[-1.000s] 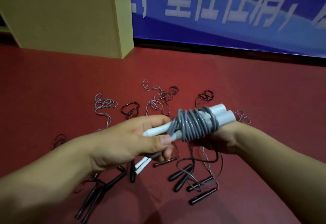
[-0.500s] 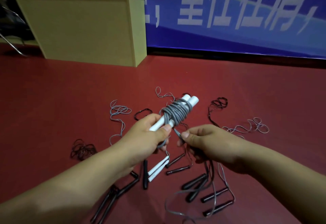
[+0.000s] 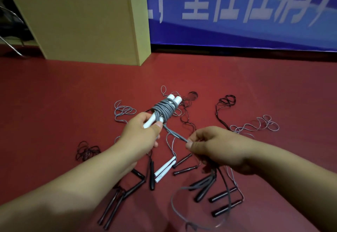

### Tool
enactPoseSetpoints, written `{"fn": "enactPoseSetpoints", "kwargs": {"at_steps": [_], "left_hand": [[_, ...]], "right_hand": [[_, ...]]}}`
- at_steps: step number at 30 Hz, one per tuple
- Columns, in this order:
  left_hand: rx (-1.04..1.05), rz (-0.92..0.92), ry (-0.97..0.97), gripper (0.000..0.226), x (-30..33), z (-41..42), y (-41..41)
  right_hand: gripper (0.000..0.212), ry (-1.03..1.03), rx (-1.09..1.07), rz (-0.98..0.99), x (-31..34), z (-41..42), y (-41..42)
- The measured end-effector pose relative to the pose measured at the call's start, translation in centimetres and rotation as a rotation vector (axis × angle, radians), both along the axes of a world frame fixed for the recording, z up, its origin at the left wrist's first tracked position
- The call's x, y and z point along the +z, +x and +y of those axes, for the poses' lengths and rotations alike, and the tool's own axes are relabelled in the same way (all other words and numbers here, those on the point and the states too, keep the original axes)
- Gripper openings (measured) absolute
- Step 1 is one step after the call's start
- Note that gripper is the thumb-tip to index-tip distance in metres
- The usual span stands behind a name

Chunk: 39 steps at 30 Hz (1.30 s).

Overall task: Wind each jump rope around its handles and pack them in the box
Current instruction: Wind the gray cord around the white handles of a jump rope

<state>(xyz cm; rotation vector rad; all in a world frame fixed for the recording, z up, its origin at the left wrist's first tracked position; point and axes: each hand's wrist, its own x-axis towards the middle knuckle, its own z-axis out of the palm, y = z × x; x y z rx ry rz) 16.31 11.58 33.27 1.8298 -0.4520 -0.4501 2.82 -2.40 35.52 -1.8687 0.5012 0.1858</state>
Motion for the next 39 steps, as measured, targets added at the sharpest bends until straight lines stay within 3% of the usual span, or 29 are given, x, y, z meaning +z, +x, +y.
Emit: {"fn": "enactPoseSetpoints", "kwargs": {"at_steps": [6,10,15,22,26,30,34,39], "left_hand": [[-0.081,-0.306,0.189,0.004,-0.5,0.2,0.3],[-0.219,-0.518,0.326,0.008,0.0,0.4,-0.4],[-0.434,-0.612,0.378,0.007,0.6,0.7,-1.7],[-0.601,-0.639,0.470,0.006,1.4,0.3,-2.4],[-0.660,-0.628,0.519,0.009,1.9,0.4,-2.3],[-0.730,-0.601,0.668,0.011,2.2,0.5,-2.6],[-0.736,-0.581,0.774,0.018,2.3,0.4,-2.5],[-0.834,-0.548,0.797,0.015,2.5,0.6,-2.3]], "right_hand": [[0.015,0.012,0.035,-0.092,0.4,0.0,-0.3],[0.017,-0.159,-0.011,-0.198,0.6,-0.6,-0.3],[0.018,-0.452,-0.131,-0.308,0.7,-1.9,-0.4],[0.023,-0.733,-0.076,-0.309,0.6,-2.1,-0.8],[0.016,-0.786,-0.082,-0.326,1.2,-3.0,-1.0],[0.033,-0.846,-0.067,-0.289,1.4,-3.4,-0.9],[0.037,-0.855,-0.055,-0.284,1.2,-3.5,-0.6],[0.046,-0.861,-0.054,-0.301,0.9,-3.7,0.0]]}}
